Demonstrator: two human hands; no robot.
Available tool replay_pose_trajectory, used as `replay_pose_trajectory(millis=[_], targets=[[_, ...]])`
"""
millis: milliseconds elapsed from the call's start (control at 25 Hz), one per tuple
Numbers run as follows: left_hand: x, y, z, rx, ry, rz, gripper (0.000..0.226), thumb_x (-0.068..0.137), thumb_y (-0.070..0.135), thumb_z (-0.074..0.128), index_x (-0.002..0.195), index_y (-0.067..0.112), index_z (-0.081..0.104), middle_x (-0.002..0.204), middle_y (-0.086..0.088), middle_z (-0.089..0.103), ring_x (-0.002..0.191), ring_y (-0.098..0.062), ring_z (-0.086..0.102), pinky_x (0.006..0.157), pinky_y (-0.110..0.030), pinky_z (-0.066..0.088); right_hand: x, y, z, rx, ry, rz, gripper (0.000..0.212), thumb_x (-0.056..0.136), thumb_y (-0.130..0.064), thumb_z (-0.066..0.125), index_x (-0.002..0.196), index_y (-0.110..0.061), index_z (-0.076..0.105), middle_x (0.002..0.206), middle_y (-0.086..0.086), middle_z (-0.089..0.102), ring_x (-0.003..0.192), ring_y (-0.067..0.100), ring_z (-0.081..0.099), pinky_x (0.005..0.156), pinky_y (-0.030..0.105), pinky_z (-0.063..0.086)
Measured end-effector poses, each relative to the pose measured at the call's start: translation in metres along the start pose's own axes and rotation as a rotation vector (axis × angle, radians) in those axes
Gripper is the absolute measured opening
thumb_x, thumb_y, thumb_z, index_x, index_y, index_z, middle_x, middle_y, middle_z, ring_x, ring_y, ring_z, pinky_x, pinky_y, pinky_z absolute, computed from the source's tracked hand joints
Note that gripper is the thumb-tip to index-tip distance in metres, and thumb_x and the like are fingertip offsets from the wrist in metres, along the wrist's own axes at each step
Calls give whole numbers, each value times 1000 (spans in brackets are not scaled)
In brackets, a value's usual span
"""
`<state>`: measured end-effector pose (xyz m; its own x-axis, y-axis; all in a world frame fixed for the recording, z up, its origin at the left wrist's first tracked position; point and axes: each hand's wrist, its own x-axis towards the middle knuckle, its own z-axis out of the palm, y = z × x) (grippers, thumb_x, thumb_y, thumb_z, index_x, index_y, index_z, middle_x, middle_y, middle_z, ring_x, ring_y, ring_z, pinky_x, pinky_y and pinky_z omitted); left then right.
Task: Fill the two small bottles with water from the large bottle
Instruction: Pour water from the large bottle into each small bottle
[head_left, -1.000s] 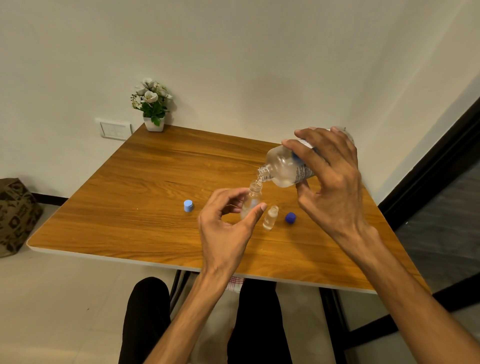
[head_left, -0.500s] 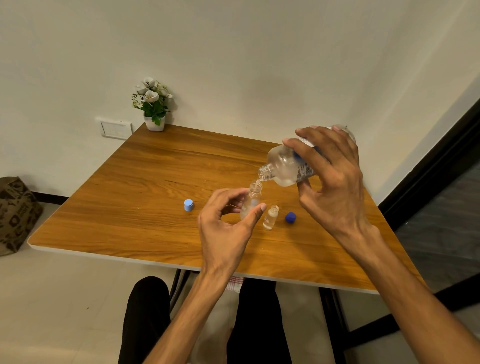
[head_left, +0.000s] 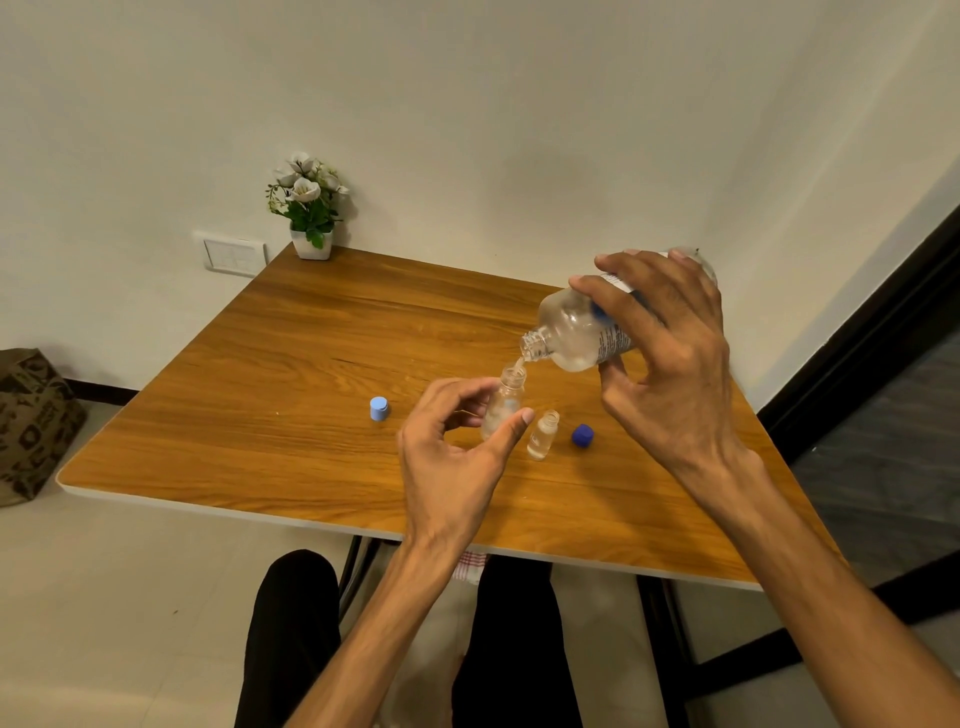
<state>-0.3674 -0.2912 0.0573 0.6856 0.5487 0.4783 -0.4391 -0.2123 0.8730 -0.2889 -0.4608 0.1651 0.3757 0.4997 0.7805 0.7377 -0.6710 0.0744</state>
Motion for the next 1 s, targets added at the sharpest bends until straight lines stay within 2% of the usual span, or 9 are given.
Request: replay_pose_trajectory(millis=[1000], targets=[[-1, -5, 0, -24, 4, -8, 35, 74, 21, 95, 105, 21, 78, 101, 7, 74, 89, -15, 71, 76, -19, 56, 1, 1, 2, -20, 9, -32, 64, 74, 9, 76, 136, -7, 69, 142, 18, 65, 139, 40, 55, 125, 52, 31]])
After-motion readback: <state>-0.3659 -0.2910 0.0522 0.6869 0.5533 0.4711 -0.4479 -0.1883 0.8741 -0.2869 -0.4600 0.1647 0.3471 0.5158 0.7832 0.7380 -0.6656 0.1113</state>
